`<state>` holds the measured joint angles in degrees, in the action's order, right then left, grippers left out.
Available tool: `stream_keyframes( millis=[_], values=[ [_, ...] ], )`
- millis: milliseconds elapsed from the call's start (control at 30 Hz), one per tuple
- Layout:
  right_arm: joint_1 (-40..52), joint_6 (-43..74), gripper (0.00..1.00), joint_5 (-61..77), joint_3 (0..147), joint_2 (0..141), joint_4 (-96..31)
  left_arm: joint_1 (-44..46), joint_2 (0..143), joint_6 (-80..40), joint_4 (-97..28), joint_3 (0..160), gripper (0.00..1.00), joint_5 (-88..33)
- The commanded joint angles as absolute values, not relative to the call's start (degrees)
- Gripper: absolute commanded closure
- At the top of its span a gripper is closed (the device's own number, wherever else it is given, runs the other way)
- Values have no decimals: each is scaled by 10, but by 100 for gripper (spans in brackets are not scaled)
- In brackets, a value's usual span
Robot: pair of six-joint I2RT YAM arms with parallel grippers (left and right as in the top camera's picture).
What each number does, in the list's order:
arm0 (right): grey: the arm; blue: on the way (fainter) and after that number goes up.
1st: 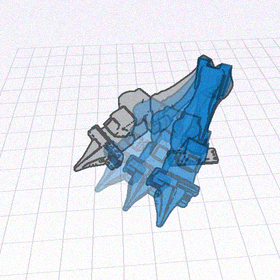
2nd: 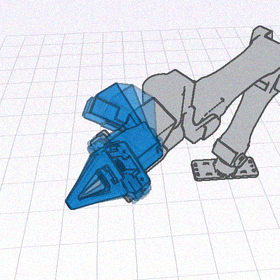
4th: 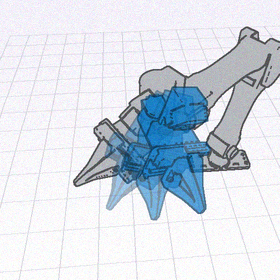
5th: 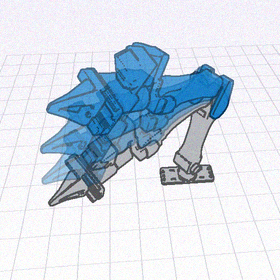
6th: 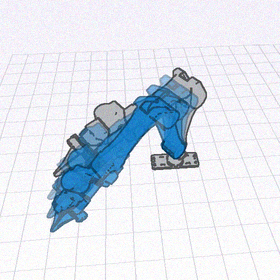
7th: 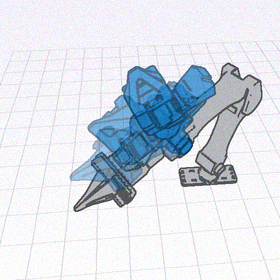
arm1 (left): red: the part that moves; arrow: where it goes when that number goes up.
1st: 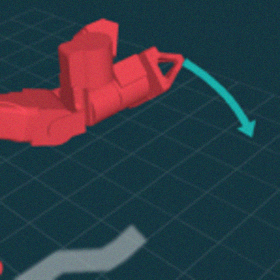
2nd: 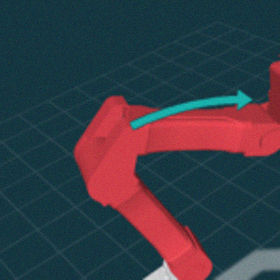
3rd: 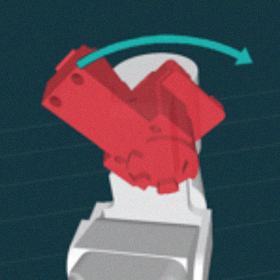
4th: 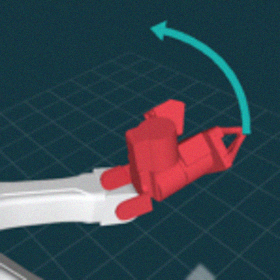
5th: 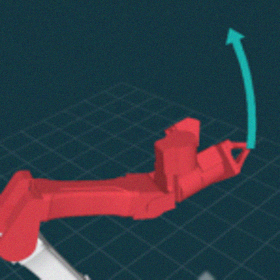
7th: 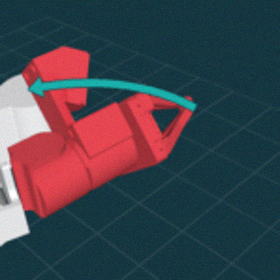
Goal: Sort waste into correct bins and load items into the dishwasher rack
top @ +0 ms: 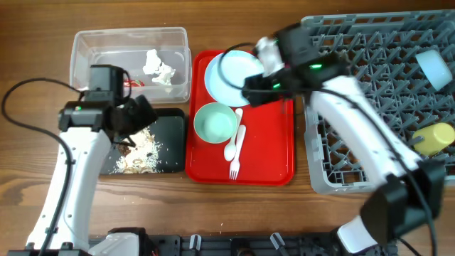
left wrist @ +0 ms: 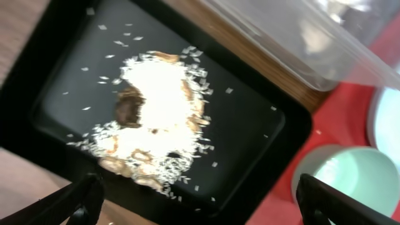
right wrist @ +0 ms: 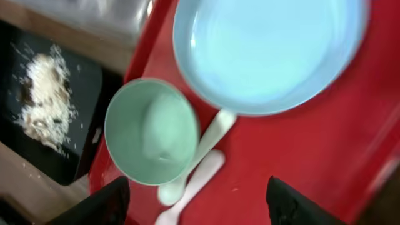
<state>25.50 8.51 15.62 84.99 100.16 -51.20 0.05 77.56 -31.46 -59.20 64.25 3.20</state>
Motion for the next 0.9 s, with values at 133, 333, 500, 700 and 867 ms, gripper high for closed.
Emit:
stream_keyframes(
  millis=[133, 333, 500, 700, 867],
  values=[
    [330, 186, 38, 122, 848, 1126, -522, -38, 769, -324, -594, 645, 0, 39],
    [336, 227, 64, 120, 848, 1180, -507, -37, 769, -324, -594, 645, 0, 39],
    [334, 227, 96, 109, 850, 1180, -496, -38, 769, -324, -594, 645, 0, 39],
    [296, 200, 96, 86, 875, 1111, -510, -38, 769, -324, -594, 645, 0, 26],
    [220, 145, 96, 2, 882, 980, -498, -38, 769, -324, -594, 645, 0, 26]
  ],
)
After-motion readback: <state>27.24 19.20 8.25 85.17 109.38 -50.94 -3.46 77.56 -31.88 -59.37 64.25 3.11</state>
